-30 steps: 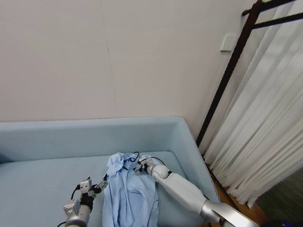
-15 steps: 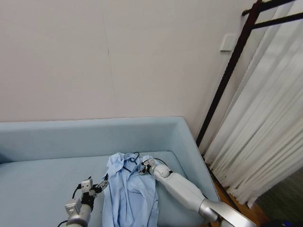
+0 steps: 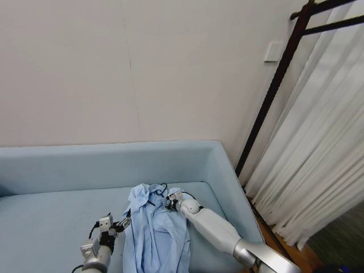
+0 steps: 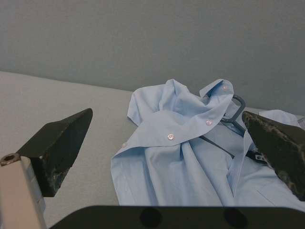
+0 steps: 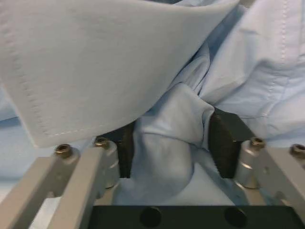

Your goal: Pick up the clothes from the sofa and hang them on the clothes hanger.

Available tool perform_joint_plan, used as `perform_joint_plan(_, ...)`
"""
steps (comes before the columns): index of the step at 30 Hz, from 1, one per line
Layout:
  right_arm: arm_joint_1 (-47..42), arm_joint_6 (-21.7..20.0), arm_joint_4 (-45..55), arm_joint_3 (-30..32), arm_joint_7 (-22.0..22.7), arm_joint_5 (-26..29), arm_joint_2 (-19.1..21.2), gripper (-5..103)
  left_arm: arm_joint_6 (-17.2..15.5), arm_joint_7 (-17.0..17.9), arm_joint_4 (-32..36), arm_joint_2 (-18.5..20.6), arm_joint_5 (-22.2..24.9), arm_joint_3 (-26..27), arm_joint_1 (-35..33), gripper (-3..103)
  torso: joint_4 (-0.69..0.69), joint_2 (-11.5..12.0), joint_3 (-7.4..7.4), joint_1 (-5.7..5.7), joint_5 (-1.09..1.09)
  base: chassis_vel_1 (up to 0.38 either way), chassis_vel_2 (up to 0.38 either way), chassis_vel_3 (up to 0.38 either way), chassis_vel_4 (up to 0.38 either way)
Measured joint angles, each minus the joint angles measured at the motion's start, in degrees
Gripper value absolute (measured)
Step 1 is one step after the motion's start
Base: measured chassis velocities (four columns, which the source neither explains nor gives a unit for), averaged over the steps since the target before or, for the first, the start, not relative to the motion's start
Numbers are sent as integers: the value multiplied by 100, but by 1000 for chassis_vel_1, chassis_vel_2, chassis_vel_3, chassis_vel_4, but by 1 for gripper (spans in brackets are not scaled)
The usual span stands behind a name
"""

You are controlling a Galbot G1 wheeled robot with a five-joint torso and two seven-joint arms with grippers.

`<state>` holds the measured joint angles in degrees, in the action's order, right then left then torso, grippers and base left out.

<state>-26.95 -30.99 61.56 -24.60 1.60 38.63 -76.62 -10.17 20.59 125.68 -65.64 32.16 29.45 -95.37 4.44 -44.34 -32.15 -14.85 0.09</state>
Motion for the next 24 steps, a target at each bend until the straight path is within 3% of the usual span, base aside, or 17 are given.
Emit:
perform_joint_plan(5,-35,2,-12,17,-19,-44,13,26,7,-34,-38,5,-2,-28,62,100,1,0,0,0,0,0,0,0,0)
perform_joint_plan(15,-143,134,254,-10,82,-332,93,25,8,-35,-112,52,6,-43,158,100,2,0,-2,-1,0,0,0,0,0)
perform_joint_plan(24,-262,583,966,58,127,-1337,426,25,9,-48,-140,30,6,-96,215,100,2,1,-3,-1,-1,0,0,0,0)
